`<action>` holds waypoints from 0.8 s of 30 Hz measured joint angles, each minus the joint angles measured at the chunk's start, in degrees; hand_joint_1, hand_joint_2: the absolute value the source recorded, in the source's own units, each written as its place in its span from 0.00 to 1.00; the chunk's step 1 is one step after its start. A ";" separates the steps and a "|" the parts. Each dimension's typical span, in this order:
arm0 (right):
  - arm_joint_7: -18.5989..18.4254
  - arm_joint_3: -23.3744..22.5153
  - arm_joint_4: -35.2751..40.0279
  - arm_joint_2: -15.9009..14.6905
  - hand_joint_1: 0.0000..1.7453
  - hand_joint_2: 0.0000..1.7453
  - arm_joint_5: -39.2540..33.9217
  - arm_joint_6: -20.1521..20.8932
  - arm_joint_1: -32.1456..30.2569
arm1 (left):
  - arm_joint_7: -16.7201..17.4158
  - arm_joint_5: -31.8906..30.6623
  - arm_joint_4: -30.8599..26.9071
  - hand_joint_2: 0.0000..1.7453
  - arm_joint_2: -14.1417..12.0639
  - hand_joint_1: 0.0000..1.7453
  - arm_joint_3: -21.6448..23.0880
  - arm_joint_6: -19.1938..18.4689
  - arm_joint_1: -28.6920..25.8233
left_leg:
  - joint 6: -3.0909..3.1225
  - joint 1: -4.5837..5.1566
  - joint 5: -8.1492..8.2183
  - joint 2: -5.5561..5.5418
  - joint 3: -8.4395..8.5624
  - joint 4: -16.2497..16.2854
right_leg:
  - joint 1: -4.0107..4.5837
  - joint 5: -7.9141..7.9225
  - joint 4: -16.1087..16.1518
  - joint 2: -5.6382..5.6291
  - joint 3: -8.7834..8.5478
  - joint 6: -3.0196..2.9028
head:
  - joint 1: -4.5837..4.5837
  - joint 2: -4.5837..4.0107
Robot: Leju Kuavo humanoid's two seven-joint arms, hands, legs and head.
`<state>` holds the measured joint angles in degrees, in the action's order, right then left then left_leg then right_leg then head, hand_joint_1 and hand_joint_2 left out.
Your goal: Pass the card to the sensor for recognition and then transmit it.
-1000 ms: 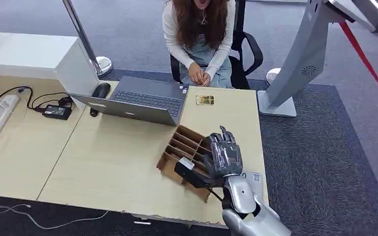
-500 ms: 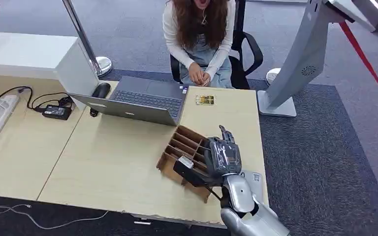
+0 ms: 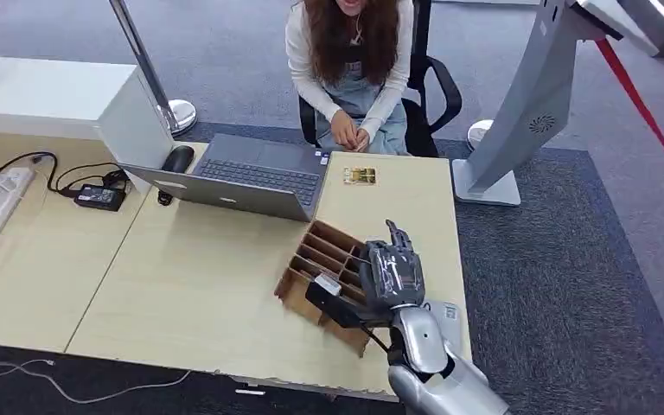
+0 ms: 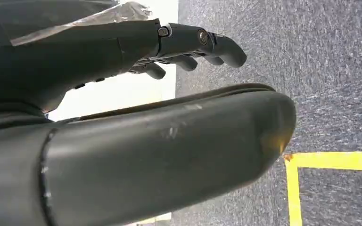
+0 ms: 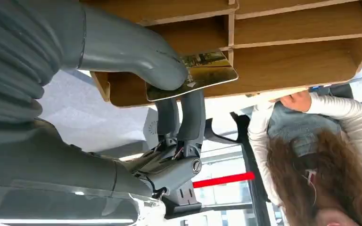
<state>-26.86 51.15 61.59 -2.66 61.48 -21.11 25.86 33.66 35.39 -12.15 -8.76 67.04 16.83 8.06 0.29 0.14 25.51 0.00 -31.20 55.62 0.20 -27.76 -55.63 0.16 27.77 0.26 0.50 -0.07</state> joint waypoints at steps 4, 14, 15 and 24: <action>0.09 0.00 -0.24 0.02 0.91 1.00 0.02 -0.59 0.04 | -0.28 -0.09 0.00 0.00 0.00 0.00 -0.11 -0.02 -0.01 | 0.00 0.00 0.00 0.00 0.00 0.00 | 0.00 0.00 0.00 0.00 0.00 0.00 | 0.00 0.00; 0.11 0.00 -0.15 0.00 0.95 1.00 0.31 -0.81 0.07 | -0.33 -0.20 0.00 0.00 0.00 0.00 -1.07 -0.28 -0.01 | 0.00 0.00 0.00 0.00 0.00 0.00 | 0.00 0.00 0.00 0.00 0.00 0.00 | 0.00 0.00; 0.09 0.00 -0.04 0.00 0.93 1.00 0.39 -0.77 0.07 | -0.35 -0.28 0.00 0.00 0.00 0.00 -1.14 -0.37 -0.02 | 0.00 0.00 0.00 0.00 0.00 0.00 | 0.00 0.00 0.00 0.00 0.00 0.00 | 0.00 0.00; -0.81 -0.81 9.63 -1.58 0.92 1.00 2.19 -0.59 -0.61 | 0.07 0.50 0.00 0.00 0.02 0.00 -1.75 -0.09 -0.16 | 0.00 0.00 0.00 0.02 0.00 0.02 | -0.01 0.00 0.00 0.00 0.05 0.00 | 0.00 0.00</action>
<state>-27.67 50.33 71.22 -4.24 63.67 -21.71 25.24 33.73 35.89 -12.15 -8.74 65.29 16.74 7.91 0.29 0.14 25.51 0.01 -31.20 55.64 0.20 -27.76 -55.63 0.16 27.82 0.26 0.50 -0.07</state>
